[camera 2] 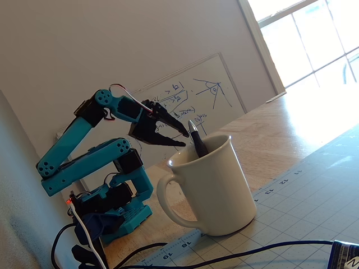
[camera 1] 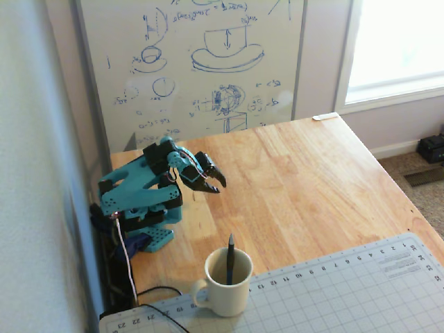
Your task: Grasp a pen and put it in a mug.
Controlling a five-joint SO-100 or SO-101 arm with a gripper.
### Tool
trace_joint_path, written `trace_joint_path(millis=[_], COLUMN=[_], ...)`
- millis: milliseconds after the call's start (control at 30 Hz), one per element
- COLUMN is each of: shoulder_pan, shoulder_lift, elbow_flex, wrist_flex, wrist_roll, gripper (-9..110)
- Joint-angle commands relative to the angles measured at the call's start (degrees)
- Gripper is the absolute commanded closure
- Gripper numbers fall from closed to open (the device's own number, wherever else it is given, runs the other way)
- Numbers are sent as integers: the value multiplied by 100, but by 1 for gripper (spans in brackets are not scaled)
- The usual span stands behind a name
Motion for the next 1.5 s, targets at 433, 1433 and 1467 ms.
trace_joint_path(millis=[433, 1433, 1467], shoulder_pan=[-158, -141, -141], shoulder_lift=[888, 879, 879], elbow_flex=[1301, 1301, 1301], wrist_flex=[-105, -132, -132], wrist_roll=[413, 940, 940], gripper=[95, 95, 95])
